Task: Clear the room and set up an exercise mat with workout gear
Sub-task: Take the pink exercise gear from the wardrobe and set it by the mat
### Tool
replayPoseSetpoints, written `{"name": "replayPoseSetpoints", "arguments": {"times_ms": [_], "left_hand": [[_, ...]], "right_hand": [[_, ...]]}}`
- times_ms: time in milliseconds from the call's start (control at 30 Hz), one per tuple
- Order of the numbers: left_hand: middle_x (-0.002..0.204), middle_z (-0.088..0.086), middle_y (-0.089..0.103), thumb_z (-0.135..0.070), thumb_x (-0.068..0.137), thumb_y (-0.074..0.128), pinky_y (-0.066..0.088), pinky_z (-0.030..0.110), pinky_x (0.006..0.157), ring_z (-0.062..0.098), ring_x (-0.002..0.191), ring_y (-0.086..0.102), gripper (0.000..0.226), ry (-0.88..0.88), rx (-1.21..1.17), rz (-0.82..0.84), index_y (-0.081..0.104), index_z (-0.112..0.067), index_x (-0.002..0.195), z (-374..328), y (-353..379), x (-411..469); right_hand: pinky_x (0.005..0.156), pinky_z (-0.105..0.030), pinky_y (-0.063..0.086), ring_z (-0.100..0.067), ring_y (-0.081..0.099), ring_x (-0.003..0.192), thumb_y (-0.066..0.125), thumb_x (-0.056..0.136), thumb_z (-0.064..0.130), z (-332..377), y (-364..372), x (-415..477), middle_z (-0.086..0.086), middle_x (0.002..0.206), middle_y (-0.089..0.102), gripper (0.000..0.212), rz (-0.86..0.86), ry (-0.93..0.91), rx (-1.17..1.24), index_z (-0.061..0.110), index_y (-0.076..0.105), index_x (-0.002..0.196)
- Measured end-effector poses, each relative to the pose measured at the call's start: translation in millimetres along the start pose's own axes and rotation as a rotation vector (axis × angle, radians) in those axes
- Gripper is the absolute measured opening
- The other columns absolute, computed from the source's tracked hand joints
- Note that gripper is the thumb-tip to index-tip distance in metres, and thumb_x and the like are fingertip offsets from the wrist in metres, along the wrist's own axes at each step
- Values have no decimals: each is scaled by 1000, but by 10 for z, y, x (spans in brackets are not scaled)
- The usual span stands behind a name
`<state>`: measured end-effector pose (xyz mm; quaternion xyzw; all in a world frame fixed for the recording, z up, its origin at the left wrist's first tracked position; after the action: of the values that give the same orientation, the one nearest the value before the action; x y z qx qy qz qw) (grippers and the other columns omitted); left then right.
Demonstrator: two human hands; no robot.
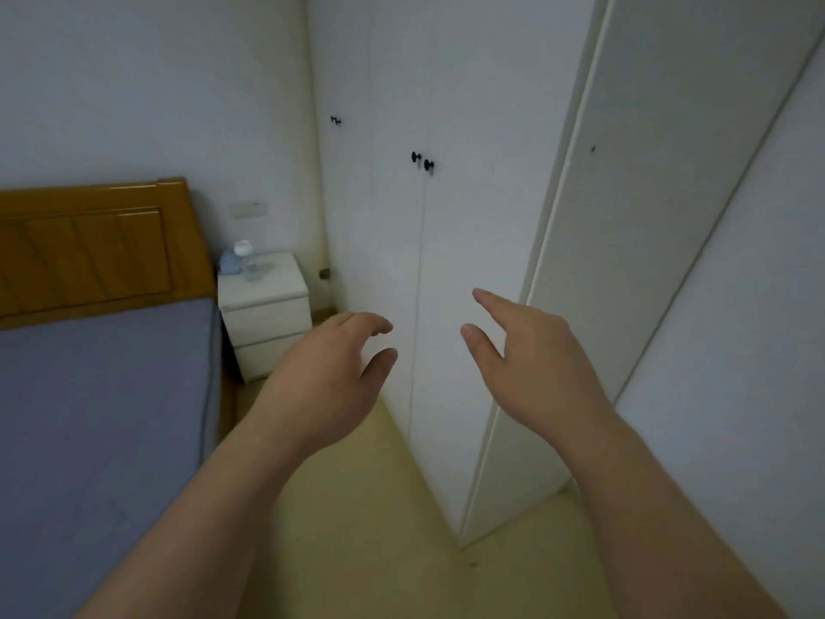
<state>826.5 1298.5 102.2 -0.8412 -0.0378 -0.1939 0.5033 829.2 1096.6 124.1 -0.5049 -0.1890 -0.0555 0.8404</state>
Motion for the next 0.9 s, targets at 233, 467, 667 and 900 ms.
{"name": "replayPoseSetpoints", "arguments": {"times_ms": [233, 467, 667, 900], "left_hand": [[128, -11, 60, -41, 100, 52, 48, 31, 98, 9, 115, 56, 35, 54, 1, -34, 55, -29, 132, 878, 159, 1254], [127, -12, 60, -38, 100, 51, 45, 24, 92, 6, 110, 56, 34, 189, -18, 44, 56, -28, 132, 1603, 292, 2661], [126, -11, 61, -34, 101, 52, 47, 28, 97, 8, 113, 57, 33, 301, -66, 75, 56, -26, 133, 1794, 452, 3772], [121, -8, 63, -29, 100, 53, 45, 19, 86, 5, 97, 61, 32, 354, -162, 59, 58, -24, 131, 1717, 852, 5100]], "right_hand": [[99, -34, 47, -19, 58, 121, 48, 102, 45, 190, 725, 1379, 0, 136, 62, 51, -44, 37, 32, 29, 44, 151], [101, -32, 45, -18, 61, 118, 47, 103, 46, 258, 1238, 2574, 2, 139, 61, 51, -132, 181, 34, 29, 43, 151], [100, -31, 46, -18, 62, 120, 48, 102, 46, 93, 1532, 3338, 5, 138, 62, 51, -196, 290, 57, 32, 43, 151], [96, -16, 40, -6, 63, 116, 53, 101, 40, -352, 1722, 4233, 6, 128, 68, 47, -348, 379, 300, 29, 49, 147]]}}
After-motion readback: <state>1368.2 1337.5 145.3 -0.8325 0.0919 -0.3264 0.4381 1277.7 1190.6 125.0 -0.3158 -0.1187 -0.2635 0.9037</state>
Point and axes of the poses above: each hand's wrist, its own x-axis towards the middle knuckle, its own y-axis out of the palm, z = x × y, the point moved 7 cm from there along x, towards the middle knuckle
